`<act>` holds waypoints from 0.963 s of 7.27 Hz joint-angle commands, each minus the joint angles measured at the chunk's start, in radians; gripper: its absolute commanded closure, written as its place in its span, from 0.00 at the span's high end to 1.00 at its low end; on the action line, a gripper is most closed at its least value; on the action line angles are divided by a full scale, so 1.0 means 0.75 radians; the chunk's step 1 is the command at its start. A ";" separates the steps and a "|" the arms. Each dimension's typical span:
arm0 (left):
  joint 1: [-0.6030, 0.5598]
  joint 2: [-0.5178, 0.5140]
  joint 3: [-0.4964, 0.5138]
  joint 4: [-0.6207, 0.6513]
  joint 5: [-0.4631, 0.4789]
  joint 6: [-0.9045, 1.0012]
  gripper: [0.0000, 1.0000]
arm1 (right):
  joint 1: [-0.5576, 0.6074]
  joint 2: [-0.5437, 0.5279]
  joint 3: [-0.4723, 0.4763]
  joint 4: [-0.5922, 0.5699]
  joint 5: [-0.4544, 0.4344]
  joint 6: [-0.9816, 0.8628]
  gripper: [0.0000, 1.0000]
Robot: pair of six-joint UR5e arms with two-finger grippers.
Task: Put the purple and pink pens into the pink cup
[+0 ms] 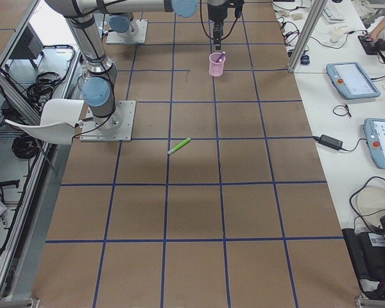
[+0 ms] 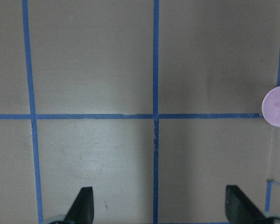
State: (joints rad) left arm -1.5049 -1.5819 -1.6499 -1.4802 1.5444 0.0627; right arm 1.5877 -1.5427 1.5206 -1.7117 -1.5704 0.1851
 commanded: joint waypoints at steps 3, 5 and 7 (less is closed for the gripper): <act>0.012 0.092 -0.030 -0.077 0.076 -0.014 1.00 | 0.000 0.001 -0.001 0.002 -0.005 0.001 1.00; 0.004 0.090 -0.030 -0.078 0.136 -0.057 1.00 | -0.002 -0.001 -0.001 0.010 -0.015 0.001 1.00; -0.006 0.082 -0.025 -0.066 0.062 -0.143 1.00 | 0.000 -0.001 -0.001 0.014 -0.017 0.001 1.00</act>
State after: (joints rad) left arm -1.5062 -1.5203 -1.6705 -1.5329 1.6297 -0.0169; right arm 1.5864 -1.5429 1.5202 -1.7030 -1.5814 0.1856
